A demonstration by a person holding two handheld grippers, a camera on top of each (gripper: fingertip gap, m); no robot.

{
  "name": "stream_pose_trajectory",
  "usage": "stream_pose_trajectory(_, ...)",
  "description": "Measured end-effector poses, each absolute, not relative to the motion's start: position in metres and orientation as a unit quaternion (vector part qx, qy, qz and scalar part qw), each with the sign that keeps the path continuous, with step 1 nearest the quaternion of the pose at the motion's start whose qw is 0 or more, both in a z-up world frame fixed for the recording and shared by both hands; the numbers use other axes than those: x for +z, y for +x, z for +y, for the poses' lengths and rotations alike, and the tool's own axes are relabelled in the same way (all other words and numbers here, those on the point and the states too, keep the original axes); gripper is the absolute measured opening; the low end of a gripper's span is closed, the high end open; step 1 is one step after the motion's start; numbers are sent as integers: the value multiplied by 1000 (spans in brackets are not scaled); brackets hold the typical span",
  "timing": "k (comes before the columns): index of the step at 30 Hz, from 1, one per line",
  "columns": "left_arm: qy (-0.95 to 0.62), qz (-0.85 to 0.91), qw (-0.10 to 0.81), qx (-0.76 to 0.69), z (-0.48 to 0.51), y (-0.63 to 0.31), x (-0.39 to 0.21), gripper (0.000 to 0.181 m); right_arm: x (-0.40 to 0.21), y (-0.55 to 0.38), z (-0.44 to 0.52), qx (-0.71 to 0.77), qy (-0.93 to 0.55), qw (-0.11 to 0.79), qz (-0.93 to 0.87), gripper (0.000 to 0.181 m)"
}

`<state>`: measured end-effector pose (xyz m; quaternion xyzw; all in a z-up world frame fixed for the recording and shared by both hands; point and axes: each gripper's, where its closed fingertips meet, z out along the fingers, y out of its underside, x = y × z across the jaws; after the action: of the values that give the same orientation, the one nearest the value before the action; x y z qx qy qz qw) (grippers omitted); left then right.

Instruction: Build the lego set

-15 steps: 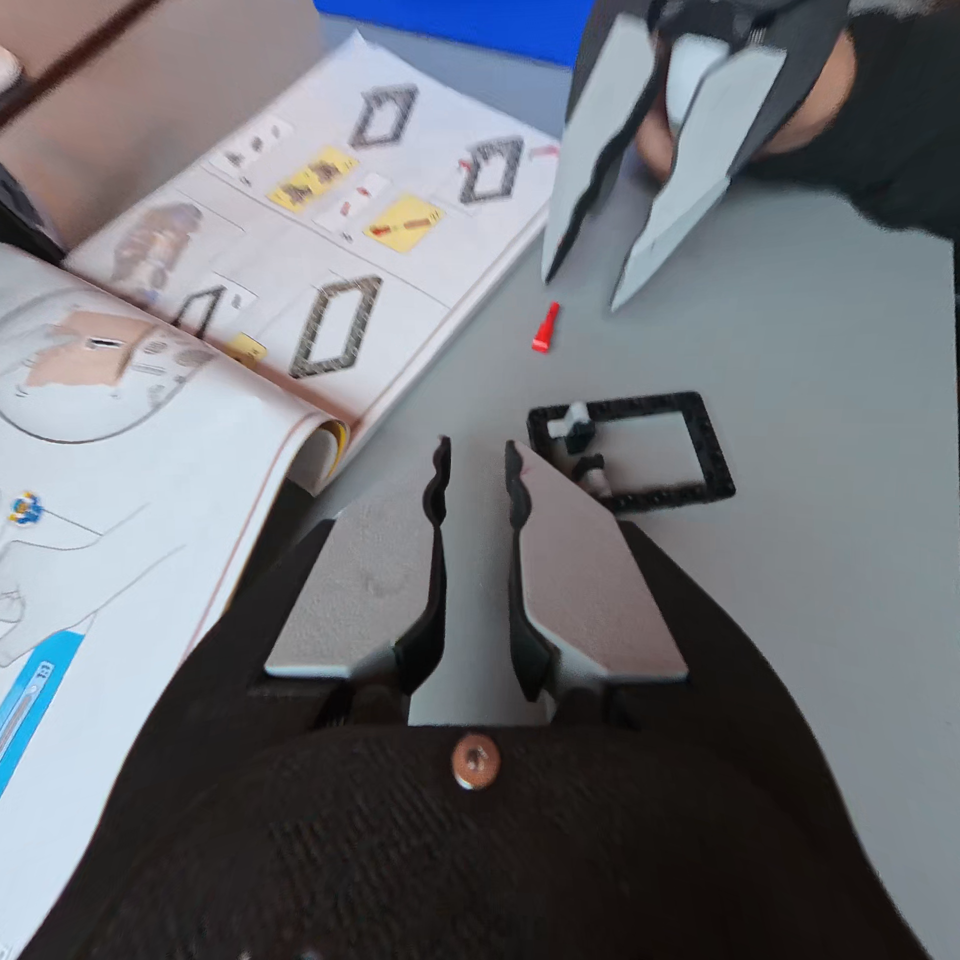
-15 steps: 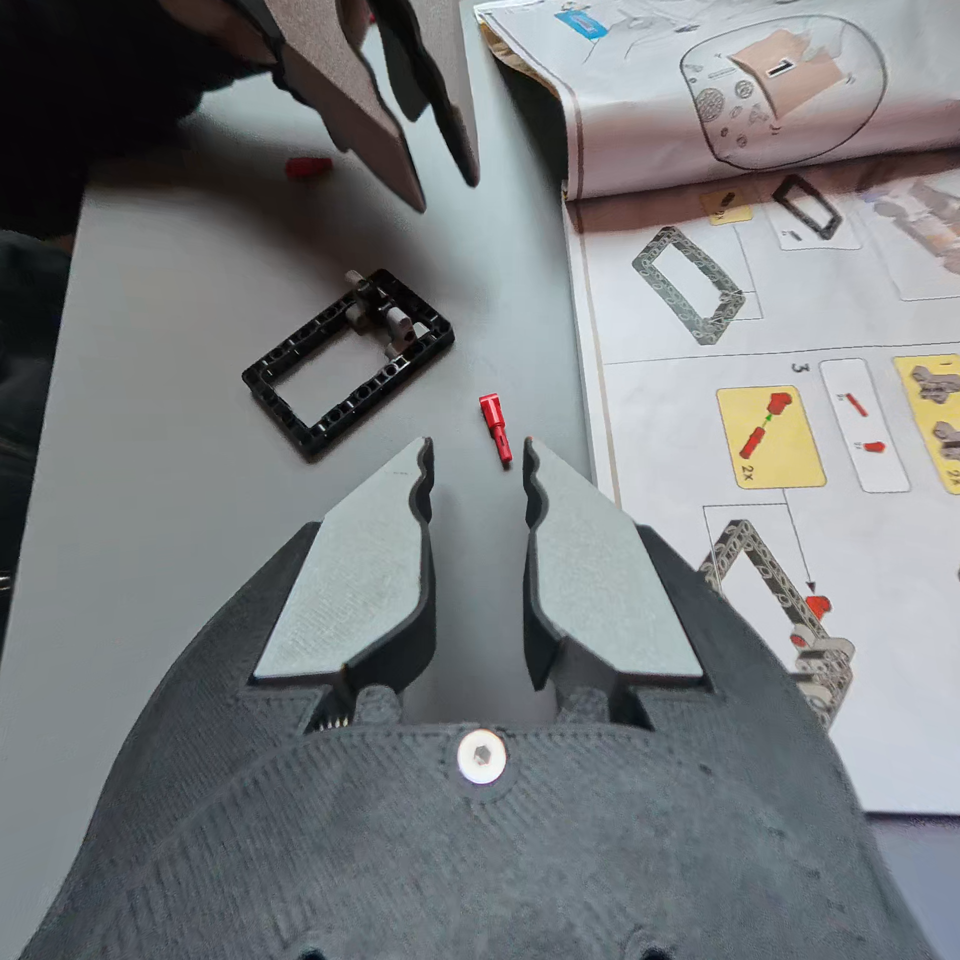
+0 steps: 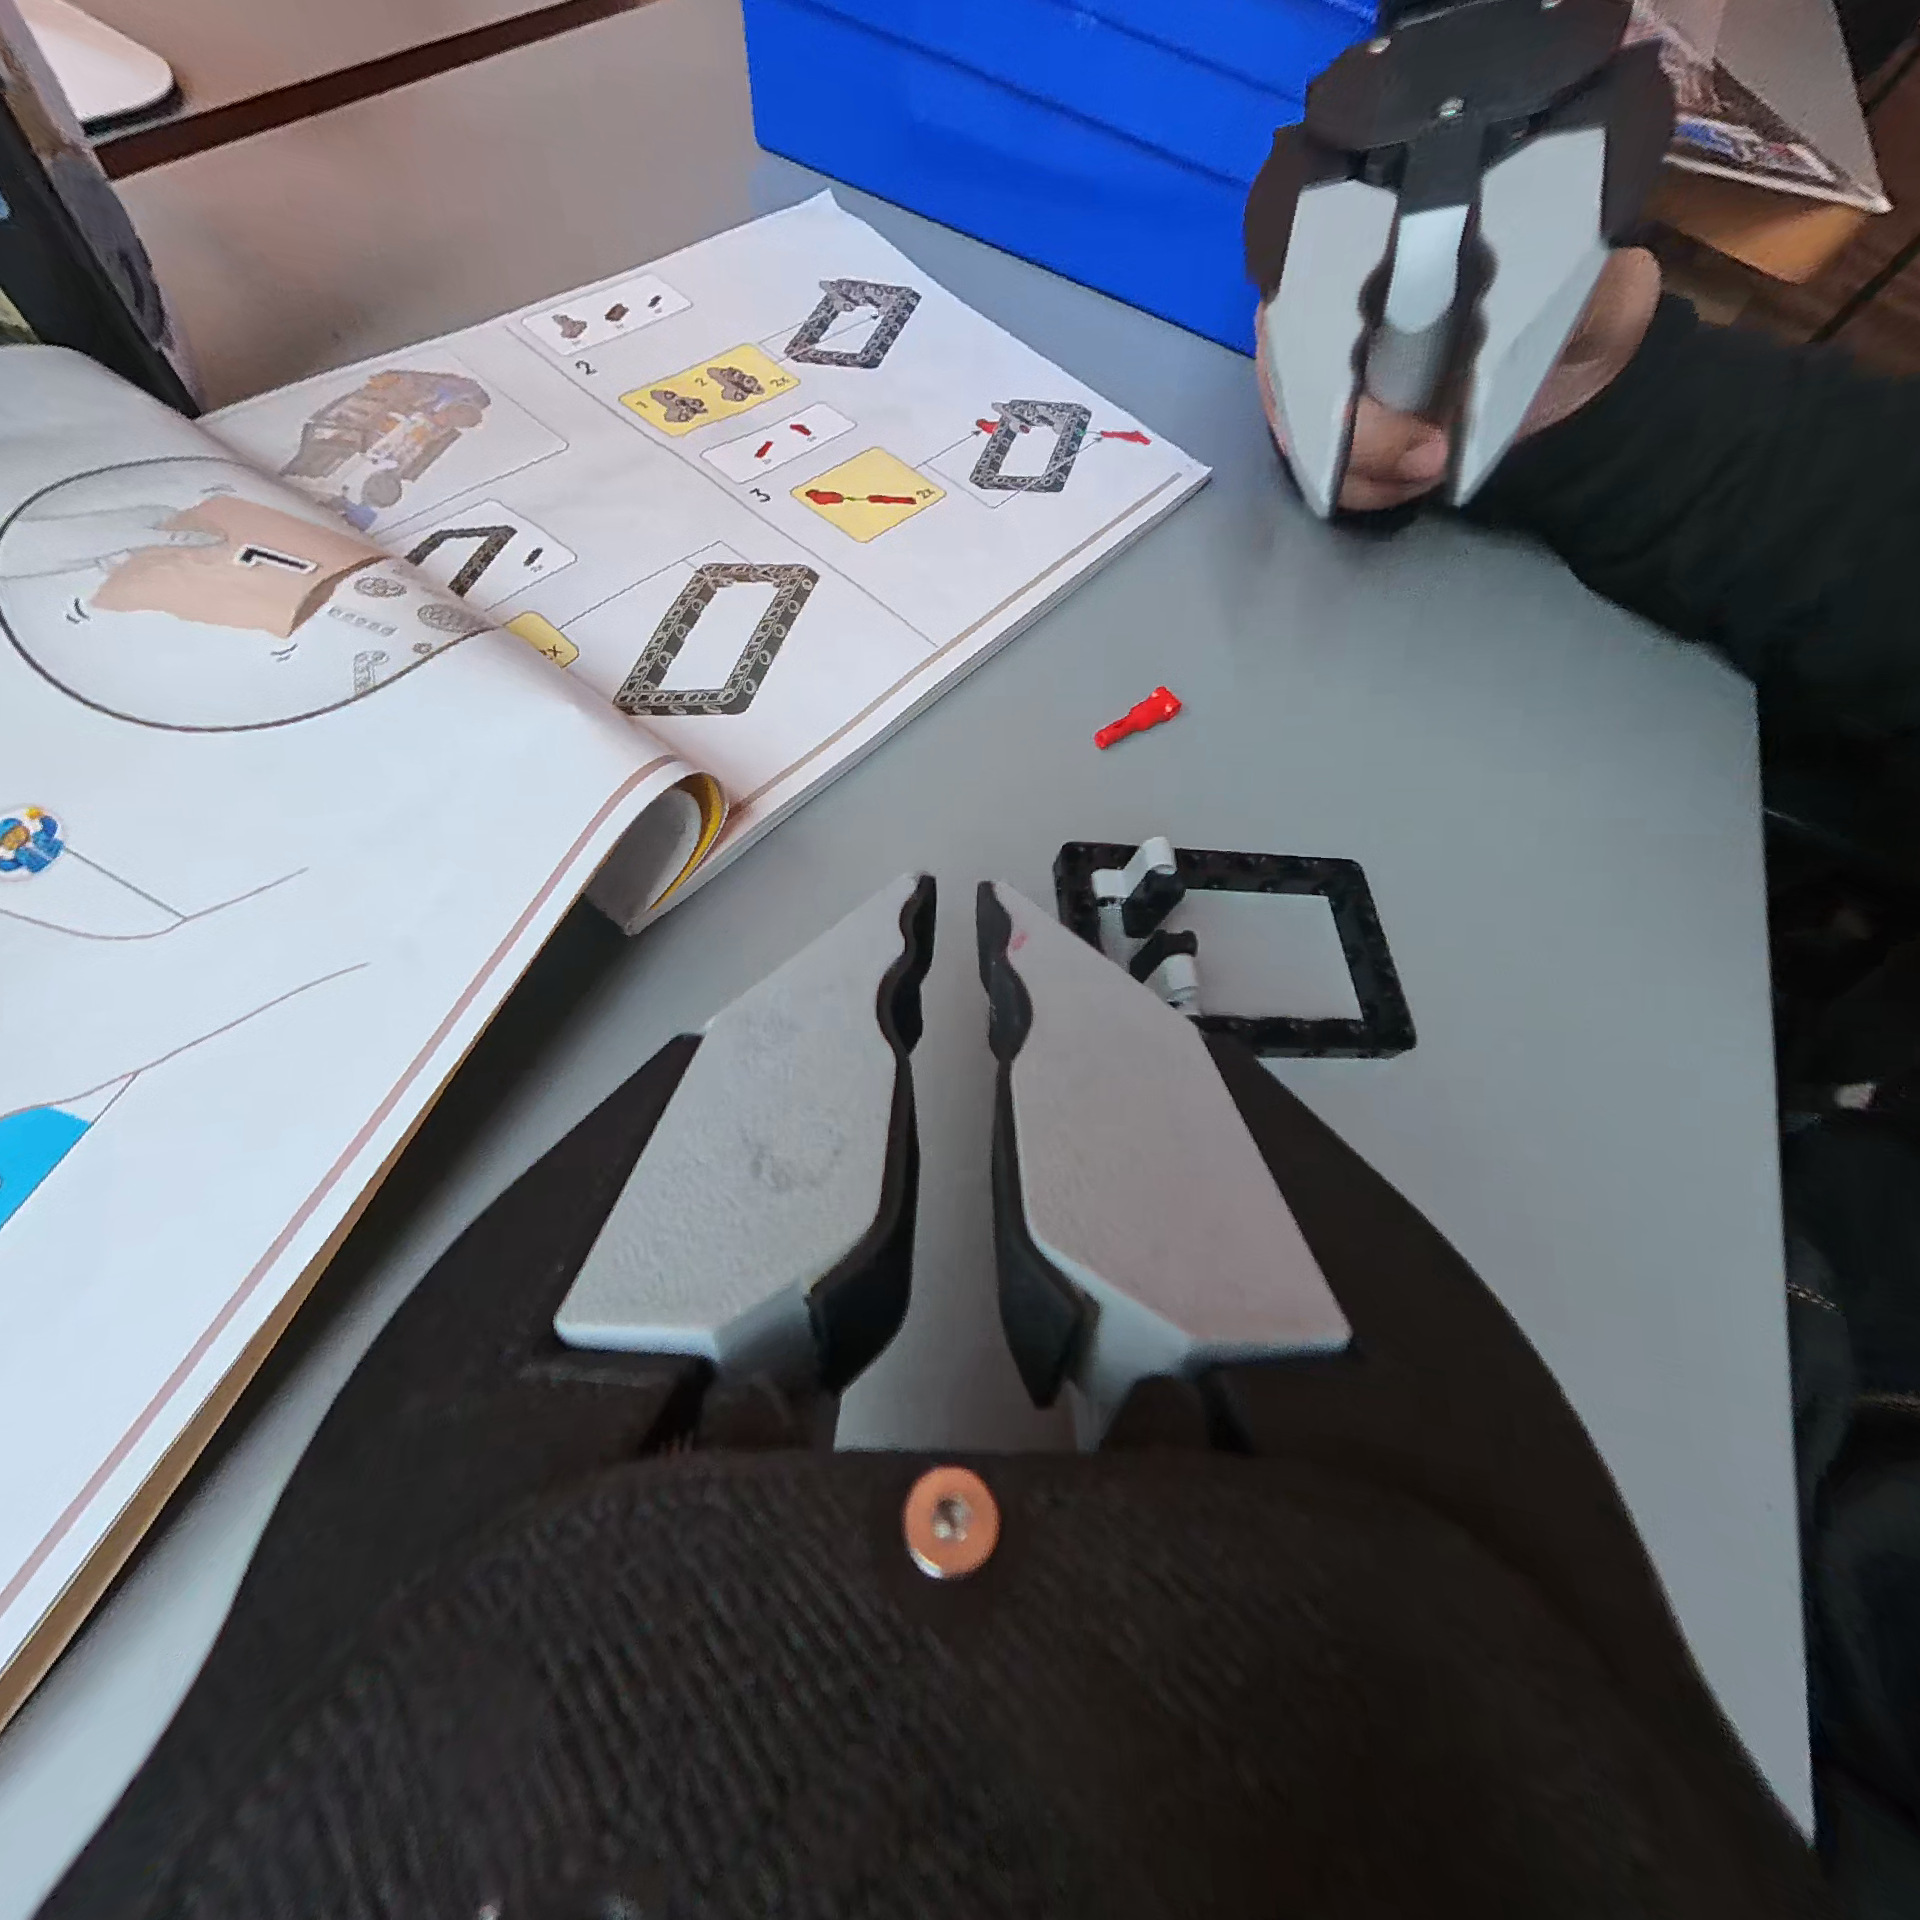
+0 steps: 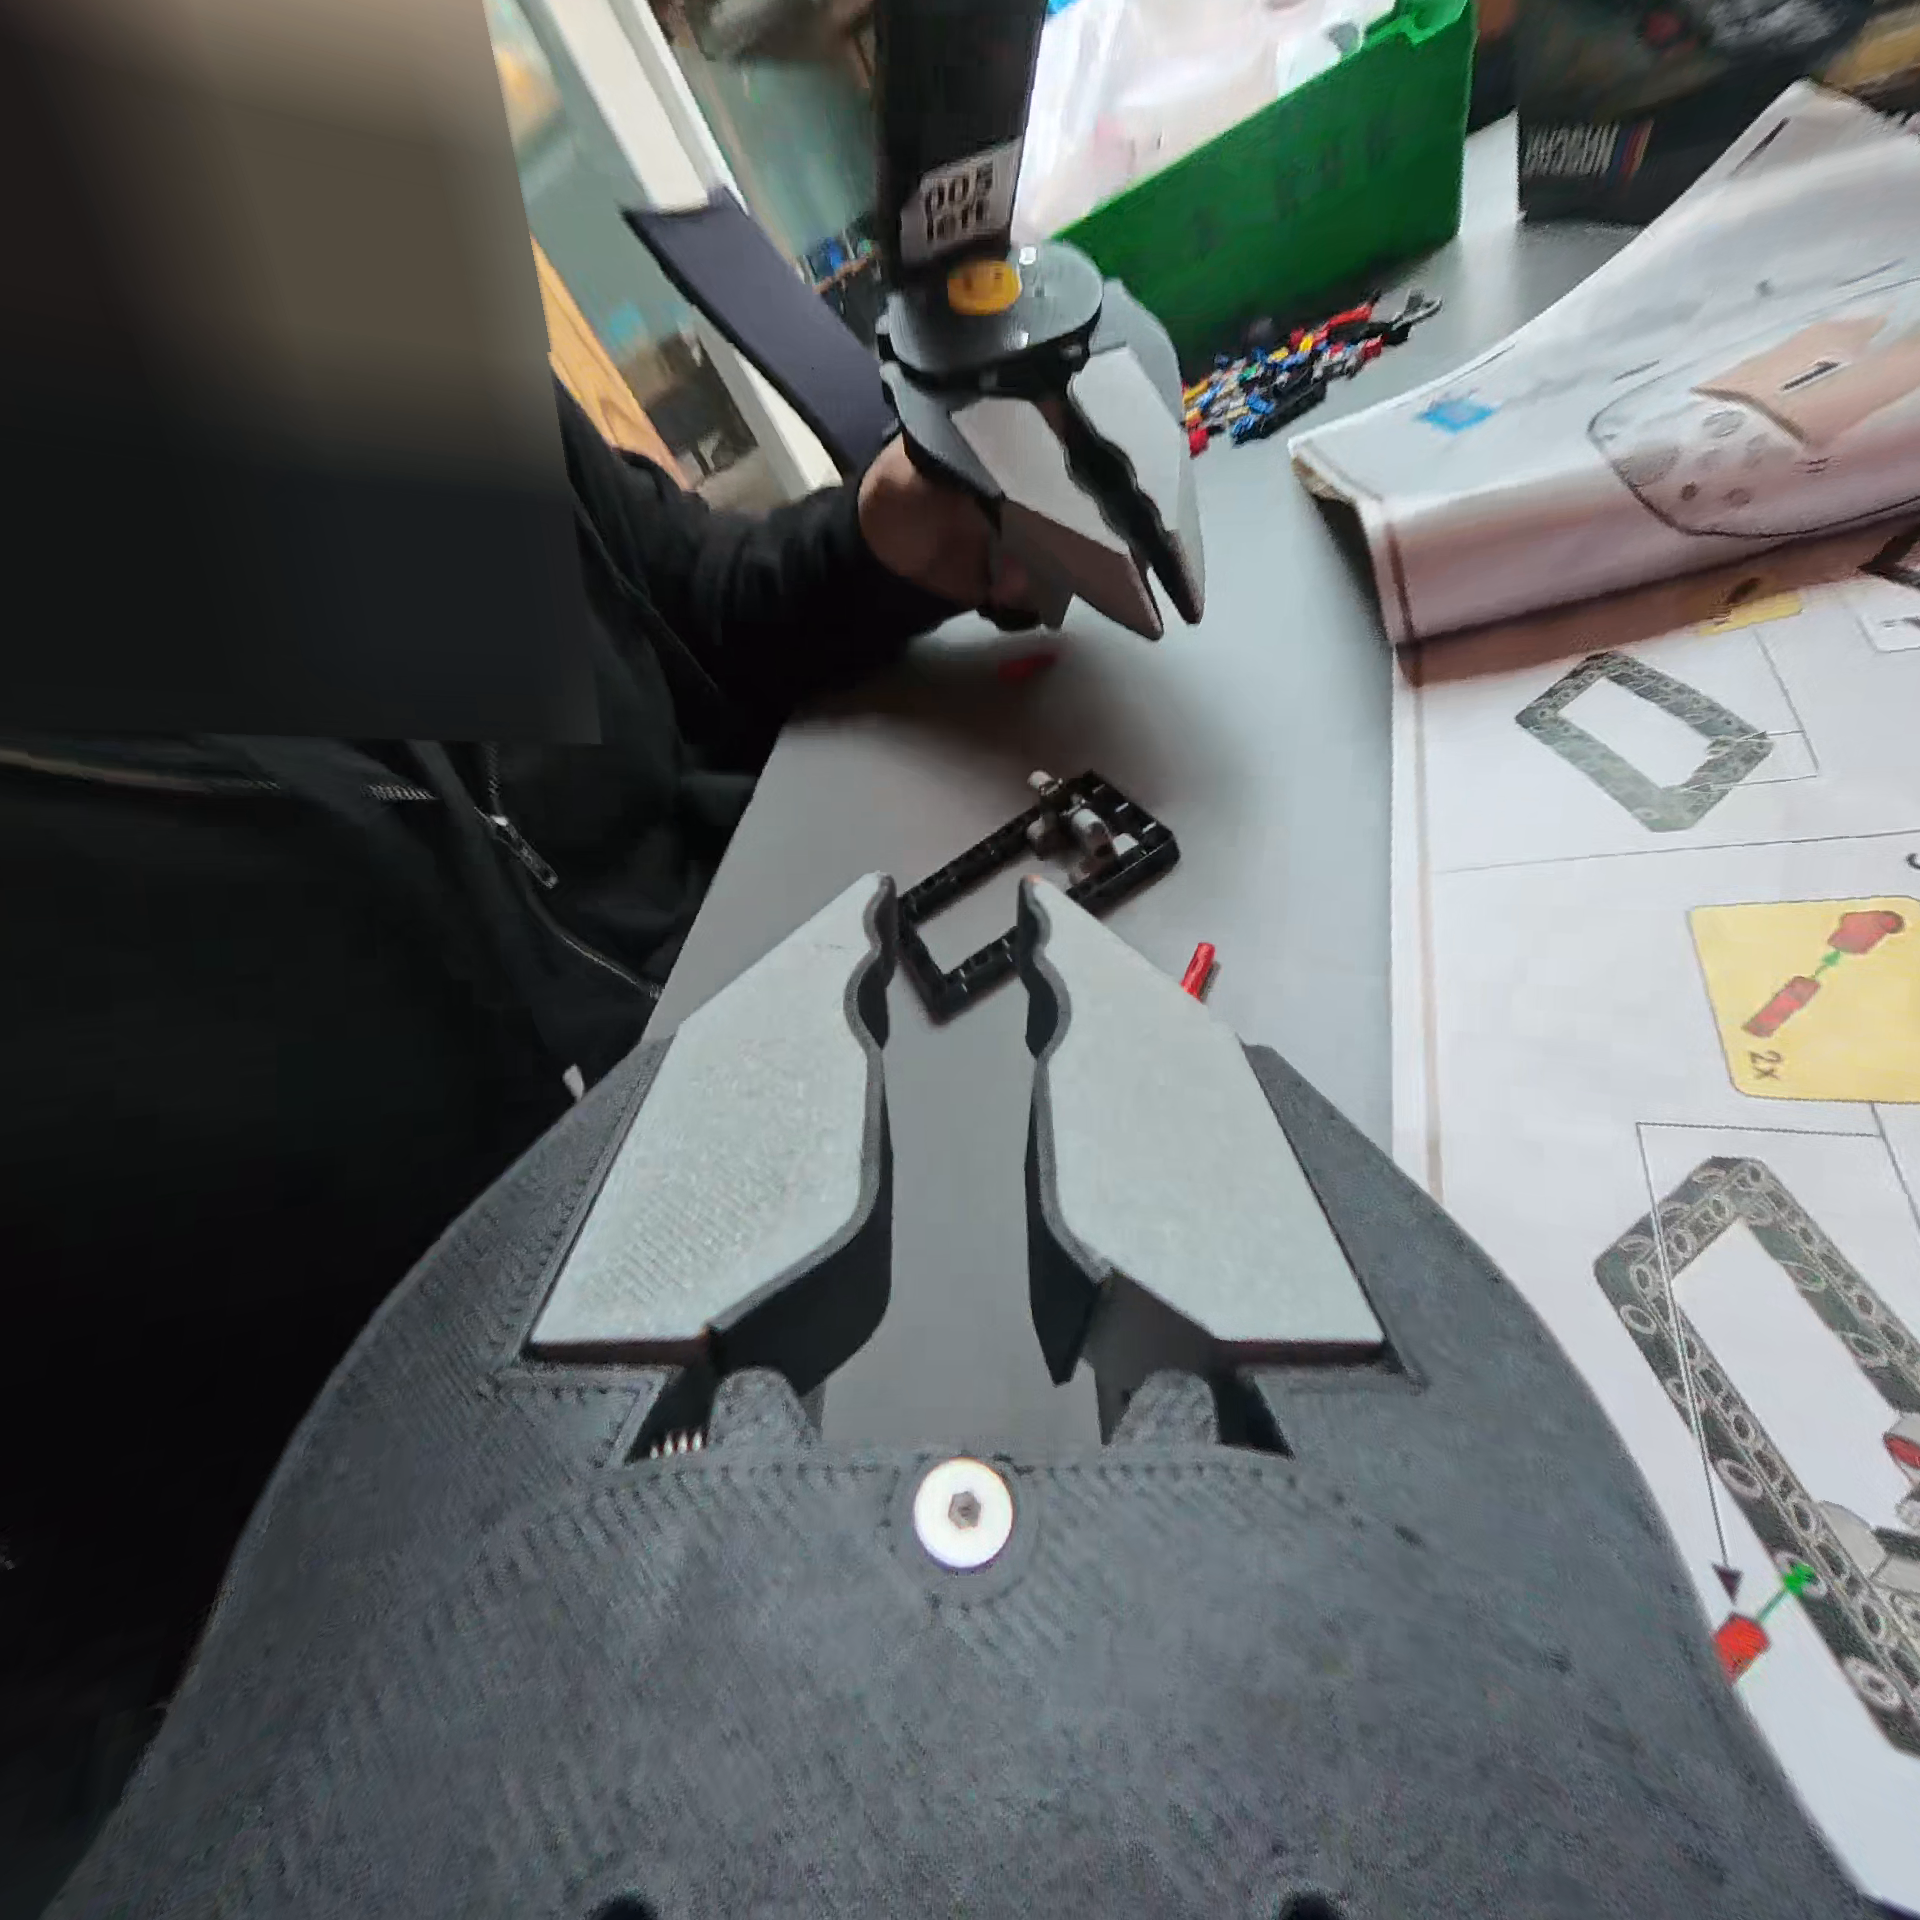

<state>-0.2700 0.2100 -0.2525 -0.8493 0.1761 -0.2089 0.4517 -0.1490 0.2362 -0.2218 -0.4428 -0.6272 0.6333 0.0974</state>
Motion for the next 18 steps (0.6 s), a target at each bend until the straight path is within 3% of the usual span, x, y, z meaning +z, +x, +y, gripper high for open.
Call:
stream_pose_trajectory(6,-858,169,427,-232,208,-269,-263,6,-237,-160,246,589,-492,119,-630,22)
stream_pose_trajectory(18,-862,196,398,-245,200,-255,-271,11,-294,-170,252,365,-554,197,-722,20)
